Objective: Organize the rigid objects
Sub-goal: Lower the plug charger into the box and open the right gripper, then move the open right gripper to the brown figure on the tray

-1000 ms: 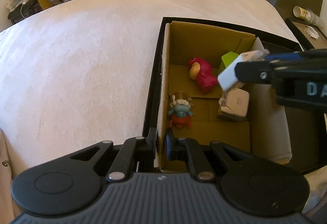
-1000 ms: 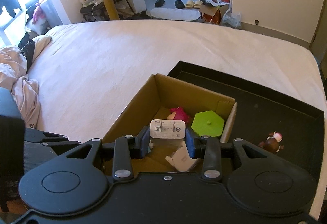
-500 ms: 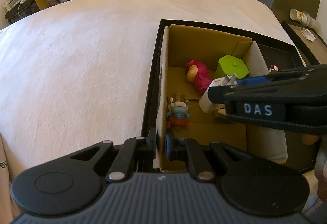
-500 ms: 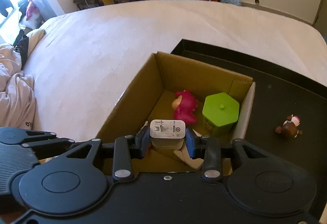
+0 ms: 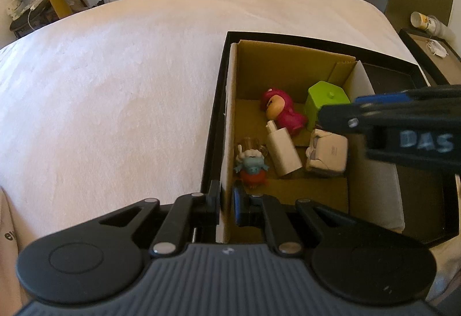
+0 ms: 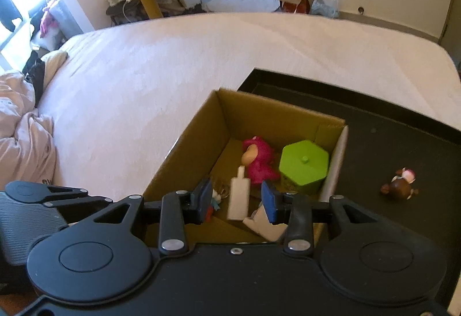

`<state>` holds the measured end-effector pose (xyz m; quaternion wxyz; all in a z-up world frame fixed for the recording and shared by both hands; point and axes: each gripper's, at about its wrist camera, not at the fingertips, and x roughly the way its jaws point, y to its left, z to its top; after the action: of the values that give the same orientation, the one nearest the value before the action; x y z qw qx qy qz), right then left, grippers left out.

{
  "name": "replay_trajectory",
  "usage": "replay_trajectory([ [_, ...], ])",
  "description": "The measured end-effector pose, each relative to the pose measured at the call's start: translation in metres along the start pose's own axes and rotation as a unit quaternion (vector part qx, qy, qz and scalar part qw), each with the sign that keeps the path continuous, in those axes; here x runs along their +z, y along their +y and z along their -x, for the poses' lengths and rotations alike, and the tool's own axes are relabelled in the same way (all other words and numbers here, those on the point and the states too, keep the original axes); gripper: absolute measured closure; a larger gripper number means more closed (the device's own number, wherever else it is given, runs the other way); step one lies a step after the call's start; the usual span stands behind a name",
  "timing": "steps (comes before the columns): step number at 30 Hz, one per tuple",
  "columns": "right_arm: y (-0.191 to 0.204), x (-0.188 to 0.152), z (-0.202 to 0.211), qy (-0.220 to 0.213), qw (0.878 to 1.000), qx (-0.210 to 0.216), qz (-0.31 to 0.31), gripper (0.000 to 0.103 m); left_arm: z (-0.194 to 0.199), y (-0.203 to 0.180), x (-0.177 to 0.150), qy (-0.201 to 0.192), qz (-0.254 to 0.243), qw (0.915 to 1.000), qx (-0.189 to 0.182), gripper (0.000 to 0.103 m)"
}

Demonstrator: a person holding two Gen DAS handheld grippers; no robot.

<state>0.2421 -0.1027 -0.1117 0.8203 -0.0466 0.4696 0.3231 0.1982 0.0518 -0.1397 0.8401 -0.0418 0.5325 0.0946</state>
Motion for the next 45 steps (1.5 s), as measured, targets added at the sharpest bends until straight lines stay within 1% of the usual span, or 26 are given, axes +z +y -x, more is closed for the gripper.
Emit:
replay_trajectory([
  [4,-0.008,0.001,0.017,-0.02,1.0,-0.009,0.006,0.058,0.001,-0.001,0.001,0.0,0.0,1.0,0.003,0.095],
  [8,-0.021,0.0,0.032,-0.038,0.999,-0.018,0.003,0.049,0.002,-0.002,0.001,-0.001,-0.004,1.0,0.008,0.095],
  [18,-0.065,-0.015,0.048,-0.05,0.998,-0.036,-0.015,0.048,0.005,-0.009,0.005,0.0,-0.008,0.9995,0.03,0.095],
  [22,-0.08,-0.021,0.052,-0.055,0.998,-0.036,-0.024,0.047,0.005,-0.013,0.008,0.003,-0.009,0.9992,0.04,0.095],
  [24,-0.087,-0.023,0.054,-0.059,0.997,-0.036,-0.026,0.046,0.005,-0.015,0.01,0.006,-0.01,0.9989,0.045,0.095],
  [28,-0.099,-0.027,0.057,-0.066,0.997,-0.037,-0.025,0.041,0.003,-0.019,0.012,0.011,-0.014,0.9983,0.056,0.095],
  [33,-0.116,-0.033,0.06,-0.077,0.996,-0.036,-0.028,0.039,0.0,-0.024,0.015,0.016,-0.02,0.9972,0.071,0.095],
  [38,-0.134,-0.039,0.055,-0.091,0.995,-0.033,-0.034,0.035,0.001,-0.03,0.016,0.024,-0.03,0.9958,0.083,0.095],
  [45,-0.162,-0.051,0.035,-0.087,0.994,-0.039,-0.048,0.035,-0.005,-0.034,0.021,0.036,-0.038,0.9934,0.102,0.095],
])
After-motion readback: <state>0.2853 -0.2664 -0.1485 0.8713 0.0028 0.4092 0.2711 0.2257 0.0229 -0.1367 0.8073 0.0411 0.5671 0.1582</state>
